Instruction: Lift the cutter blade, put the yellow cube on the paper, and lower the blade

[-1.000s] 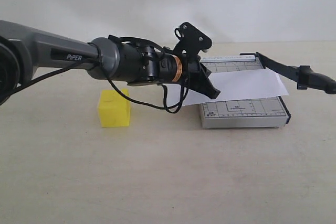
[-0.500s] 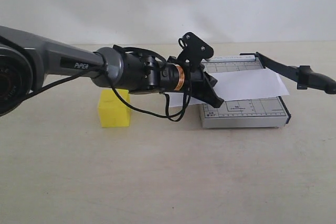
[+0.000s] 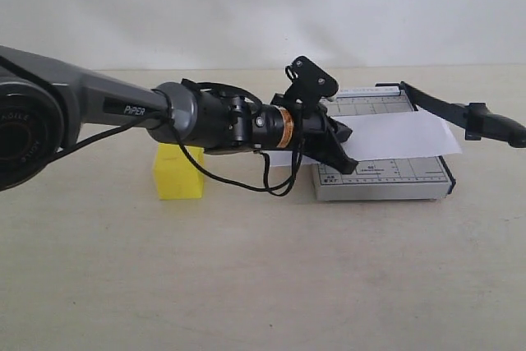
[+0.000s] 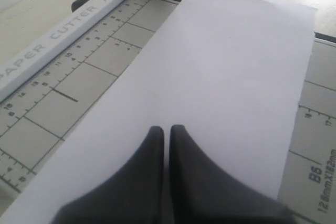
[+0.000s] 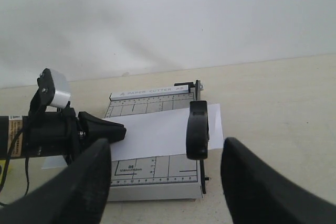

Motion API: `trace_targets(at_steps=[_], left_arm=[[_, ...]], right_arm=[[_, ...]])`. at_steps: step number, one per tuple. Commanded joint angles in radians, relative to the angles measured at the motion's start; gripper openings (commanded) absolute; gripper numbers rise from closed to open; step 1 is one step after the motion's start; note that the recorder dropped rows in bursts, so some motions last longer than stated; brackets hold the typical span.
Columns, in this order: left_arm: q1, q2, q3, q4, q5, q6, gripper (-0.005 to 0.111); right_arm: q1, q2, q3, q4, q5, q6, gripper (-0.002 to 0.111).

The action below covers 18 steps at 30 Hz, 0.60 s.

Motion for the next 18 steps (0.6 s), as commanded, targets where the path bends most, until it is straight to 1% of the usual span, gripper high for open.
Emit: trace_targets(at_steps=[1, 6, 10, 18], left_arm=[[-0.004, 0.036, -0.033, 0.003, 0.018, -0.011, 0.004], [-0.004, 0.036, -0.069, 0.003, 0.018, -0.017, 0.004], [-0.016, 0.036, -0.083, 0.003, 0.02, -0.029, 0.004], [-0.038, -0.041, -0.091, 0.003, 0.024, -0.031, 0.005]], right_arm=[[0.001, -0.006, 0.001, 0.002, -0.014, -0.002, 0.058], [0.001, -0.006, 0.001, 0.002, -0.014, -0.002, 0.058], [0.001, -0.006, 0.001, 0.002, -0.014, -0.002, 0.058], [0.001, -0.006, 0.001, 0.002, -0.014, -0.002, 0.058]])
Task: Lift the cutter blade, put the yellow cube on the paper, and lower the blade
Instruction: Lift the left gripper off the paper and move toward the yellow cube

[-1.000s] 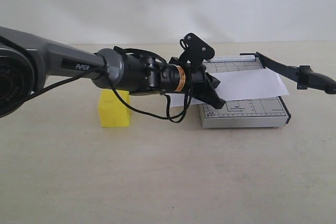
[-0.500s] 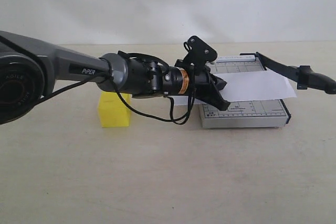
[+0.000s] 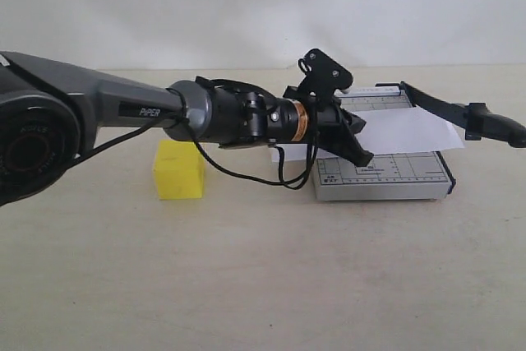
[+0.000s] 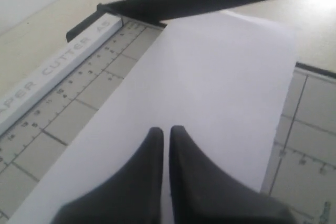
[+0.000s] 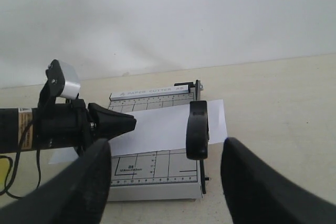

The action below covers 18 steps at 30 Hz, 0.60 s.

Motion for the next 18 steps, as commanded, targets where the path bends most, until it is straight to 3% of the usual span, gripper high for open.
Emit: trace_targets(at_steps=[1, 5, 9, 15, 18], left_arm=[[-0.01, -0.074, -0.006, -0.001, 0.013, -0.012, 0.007], [-0.01, -0.135, -0.004, -0.001, 0.194, -0.017, 0.022], [-0.01, -0.235, 0.049, -0.036, 0.54, -0.037, 0.036], [-0.01, -0.416, 0.188, -0.257, 0.817, 0.224, 0.039], [-0.01, -0.506, 0.244, -0.289, 0.989, 0.223, 0.039]], right_arm=[[0.001, -0.006, 0.001, 0.002, -0.014, -0.002, 0.058], [0.001, -0.006, 0.001, 0.002, -0.014, -0.002, 0.058], [0.001, -0.006, 0.001, 0.002, -0.014, -0.002, 0.058], [0.001, -0.006, 0.001, 0.002, -0.014, -0.002, 0.058], [0.001, -0.006, 0.001, 0.002, -0.014, -0.002, 0.058]])
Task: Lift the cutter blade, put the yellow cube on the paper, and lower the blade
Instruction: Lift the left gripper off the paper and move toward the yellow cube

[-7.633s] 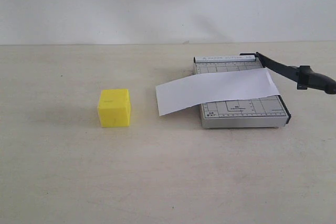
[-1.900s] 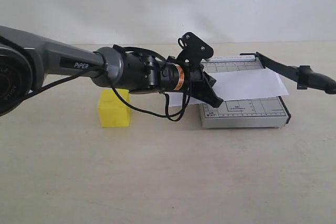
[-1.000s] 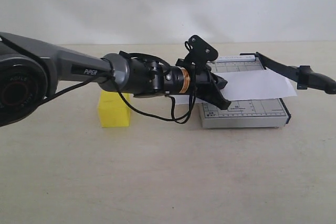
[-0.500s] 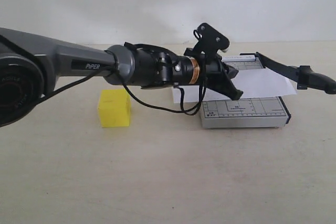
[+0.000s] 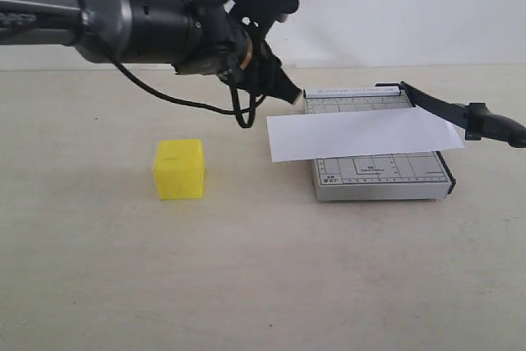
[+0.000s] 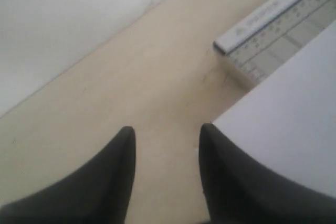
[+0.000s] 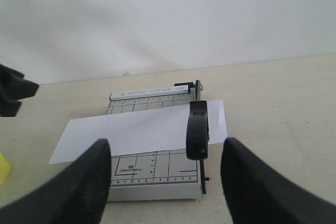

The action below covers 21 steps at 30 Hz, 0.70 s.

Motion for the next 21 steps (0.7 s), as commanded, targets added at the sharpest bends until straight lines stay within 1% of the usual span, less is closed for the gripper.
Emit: trace_targets(at_steps=[1, 3, 4, 9, 12, 14, 17, 21], left_arm=[[0.0, -0.14, 0.081, -0.084, 0.262, 0.026, 0.039], [0.012, -0.186, 0.12, -0.088, 0.339, -0.027, 0.039], [0.014, -0.202, 0.137, -0.101, 0.35, -0.027, 0.039], [0.017, -0.276, 0.228, -0.236, 0.318, -0.027, 0.04], [0.031, -0.306, 0.298, -0.208, 0.352, -0.054, 0.048], [0.065, -0.33, 0.353, -0.211, 0.362, -0.096, 0.057], [0.123, -0.372, 0.446, -0.262, 0.31, -0.161, 0.065], [0.186, -0.429, 0.552, -0.404, 0.188, -0.197, 0.067]], right_arm=[[0.001, -0.006, 0.001, 0.002, -0.014, -0.002, 0.058], [0.001, -0.006, 0.001, 0.002, -0.014, -0.002, 0.058], [0.001, -0.006, 0.001, 0.002, -0.014, -0.002, 0.058], [0.001, -0.006, 0.001, 0.002, -0.014, -0.002, 0.058], [0.001, -0.006, 0.001, 0.002, -0.014, -0.002, 0.058], [0.001, -0.006, 0.001, 0.002, -0.014, -0.002, 0.058], [0.001, -0.006, 0.001, 0.002, -0.014, -0.002, 0.058], [0.001, -0.006, 0.001, 0.002, -0.014, -0.002, 0.058]])
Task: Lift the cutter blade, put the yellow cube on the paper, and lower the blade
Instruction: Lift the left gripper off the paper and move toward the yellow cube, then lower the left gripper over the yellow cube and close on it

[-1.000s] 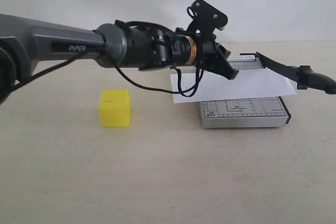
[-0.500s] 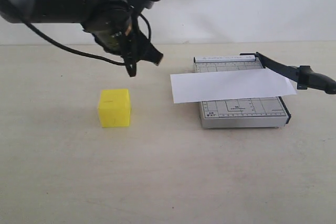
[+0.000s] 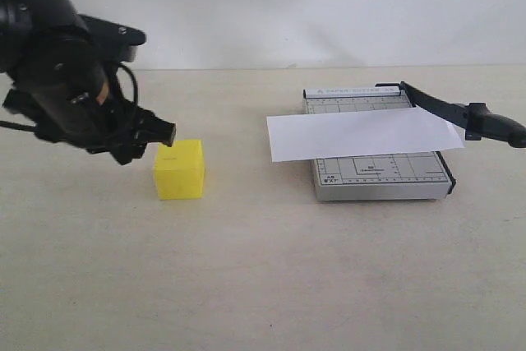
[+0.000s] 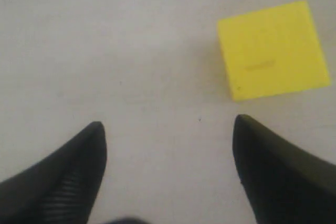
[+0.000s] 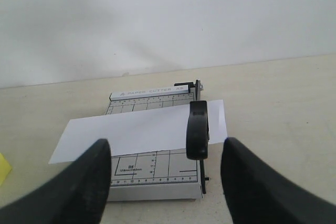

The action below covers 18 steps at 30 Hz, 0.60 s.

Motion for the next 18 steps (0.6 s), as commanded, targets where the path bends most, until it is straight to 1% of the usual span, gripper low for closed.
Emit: trace_targets(at_steps=[1, 4, 7, 12, 18], left_arm=[[0.058, -0.066, 0.101, -0.162, -0.142, -0.07, 0.067], [0.06, -0.082, 0.106, -0.201, -0.207, -0.106, 0.067], [0.06, -0.087, 0.079, -0.229, -0.227, -0.112, 0.067], [0.06, -0.087, 0.03, -0.229, -0.248, -0.112, 0.067], [0.06, -0.056, 0.019, -0.225, -0.355, -0.112, 0.068]], right_arm=[[0.001, -0.006, 0.001, 0.002, -0.014, -0.002, 0.058], [0.001, -0.006, 0.001, 0.002, -0.014, -0.002, 0.058], [0.001, -0.006, 0.001, 0.002, -0.014, -0.002, 0.058], [0.001, -0.006, 0.001, 0.002, -0.014, -0.002, 0.058], [0.001, -0.006, 0.001, 0.002, -0.014, -0.002, 0.058]])
